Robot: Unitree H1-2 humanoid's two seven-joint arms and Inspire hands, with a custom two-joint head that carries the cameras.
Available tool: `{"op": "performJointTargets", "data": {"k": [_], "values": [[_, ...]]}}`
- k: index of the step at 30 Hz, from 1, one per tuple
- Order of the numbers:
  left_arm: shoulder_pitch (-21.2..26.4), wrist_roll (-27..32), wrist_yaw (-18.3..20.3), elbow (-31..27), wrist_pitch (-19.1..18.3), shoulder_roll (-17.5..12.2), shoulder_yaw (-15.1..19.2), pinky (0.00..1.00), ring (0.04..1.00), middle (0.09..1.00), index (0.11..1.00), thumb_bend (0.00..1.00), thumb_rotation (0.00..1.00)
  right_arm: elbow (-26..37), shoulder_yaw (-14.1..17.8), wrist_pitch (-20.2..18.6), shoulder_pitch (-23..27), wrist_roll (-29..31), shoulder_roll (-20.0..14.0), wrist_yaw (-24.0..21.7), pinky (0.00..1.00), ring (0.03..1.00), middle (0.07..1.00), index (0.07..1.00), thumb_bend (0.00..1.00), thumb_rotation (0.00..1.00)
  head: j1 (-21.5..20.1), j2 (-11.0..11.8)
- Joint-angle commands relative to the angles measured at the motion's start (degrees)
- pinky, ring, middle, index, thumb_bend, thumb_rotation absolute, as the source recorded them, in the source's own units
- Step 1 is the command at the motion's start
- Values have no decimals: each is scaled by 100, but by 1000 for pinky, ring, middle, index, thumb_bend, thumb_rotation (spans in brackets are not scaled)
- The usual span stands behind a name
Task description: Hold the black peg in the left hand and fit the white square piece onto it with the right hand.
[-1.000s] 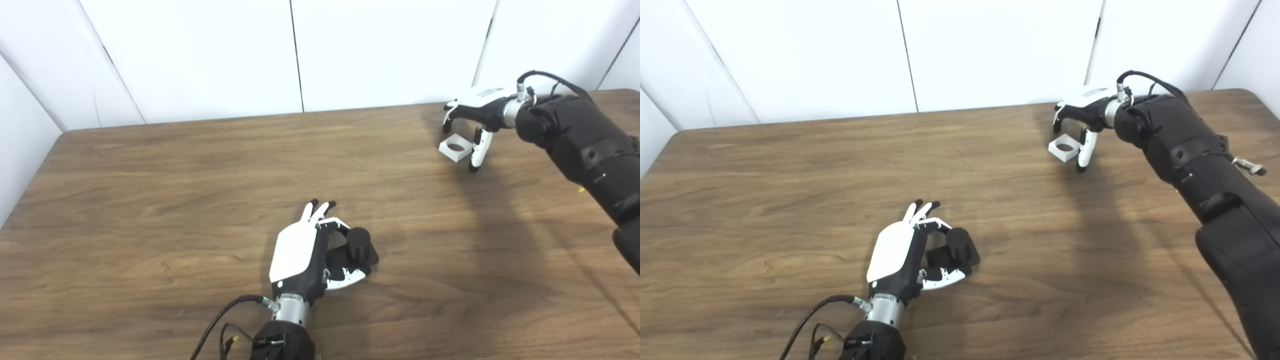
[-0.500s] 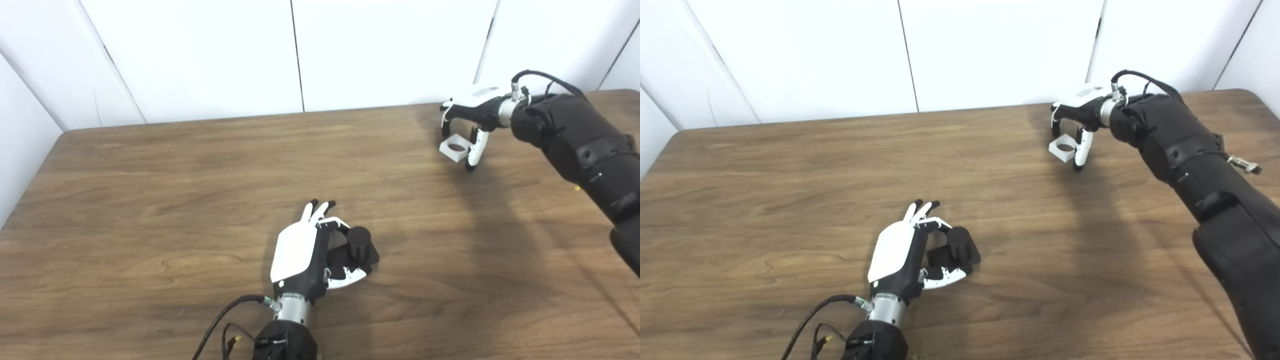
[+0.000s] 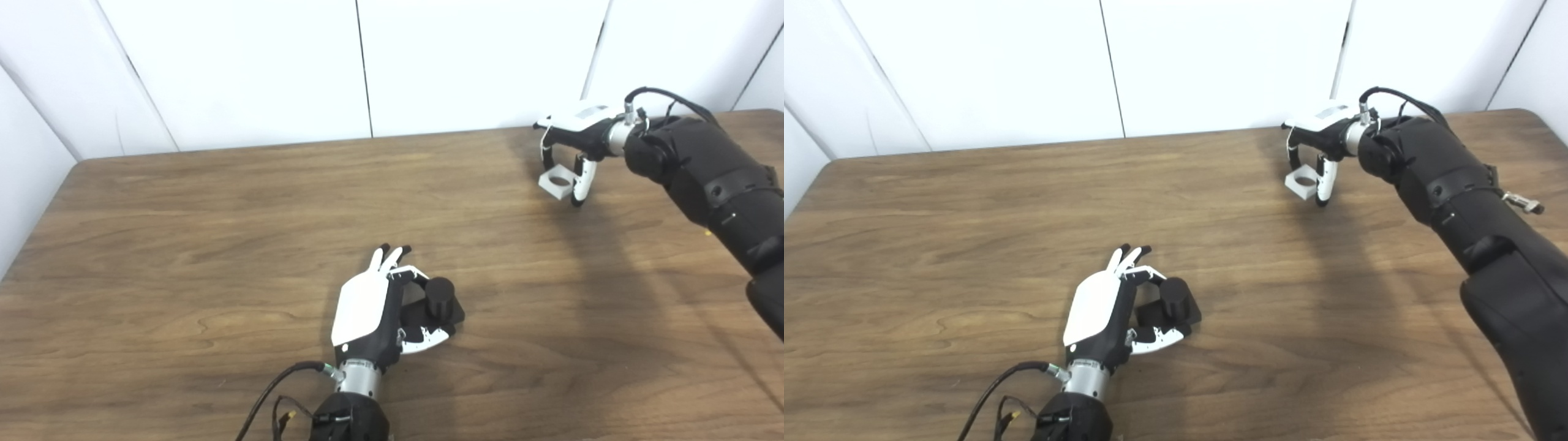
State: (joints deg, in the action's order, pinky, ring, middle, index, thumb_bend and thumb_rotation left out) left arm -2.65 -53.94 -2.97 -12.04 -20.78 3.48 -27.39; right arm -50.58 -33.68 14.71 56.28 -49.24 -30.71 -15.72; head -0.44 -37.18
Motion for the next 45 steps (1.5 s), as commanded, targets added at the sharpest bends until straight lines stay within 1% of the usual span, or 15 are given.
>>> {"op": "performJointTargets", "data": {"k": [1,7,14,21,26,29,31,36,41,45], "values": [[-57,-120,7,215,-76,18,-36,898,1000,932,495,514,70,3,44,124,275,27,-40,220,1000,1000,970,492,526,136,-9,-5],[-58,-122,-36,242,-47,6,-45,892,1000,933,495,513,71,-47,55,172,266,51,-36,273,1000,1000,964,491,525,138,-14,-9],[-55,-121,43,188,-162,41,-51,897,1000,937,495,514,70,-17,66,160,232,51,-35,320,1000,1000,964,490,525,139,1,0],[-46,-144,30,199,-163,20,-50,889,1000,936,495,514,72,-97,56,270,247,49,-26,457,1000,1000,956,489,525,137,-1,4],[-40,-120,-19,228,-110,3,-43,895,1000,934,495,514,71,-76,88,229,228,58,-33,499,1000,1000,953,489,525,135,10,13],[-41,-122,5,213,-145,9,-32,902,1000,936,496,514,72,-3,167,211,194,124,-70,526,1000,1000,949,489,525,135,4,17],[-40,-118,5,213,-146,4,-22,905,1000,934,495,514,72,138,260,135,148,196,-99,452,1000,1000,948,489,525,135,-9,21],[-30,-117,2,223,-145,-15,-2,902,1000,935,495,514,72,735,483,-105,-35,302,-211,131,1000,1000,947,490,524,135,-14,16],[-21,-75,-6,233,-117,-31,31,904,1000,936,495,515,71,1553,701,-503,-283,380,-333,-385,1000,1000,950,491,524,135,-29,21],[-9,-70,13,221,-108,-53,39,905,1000,935,495,515,70,2152,799,-787,-446,358,-404,-770,1000,1000,949,491,524,135,-32,15]]}}
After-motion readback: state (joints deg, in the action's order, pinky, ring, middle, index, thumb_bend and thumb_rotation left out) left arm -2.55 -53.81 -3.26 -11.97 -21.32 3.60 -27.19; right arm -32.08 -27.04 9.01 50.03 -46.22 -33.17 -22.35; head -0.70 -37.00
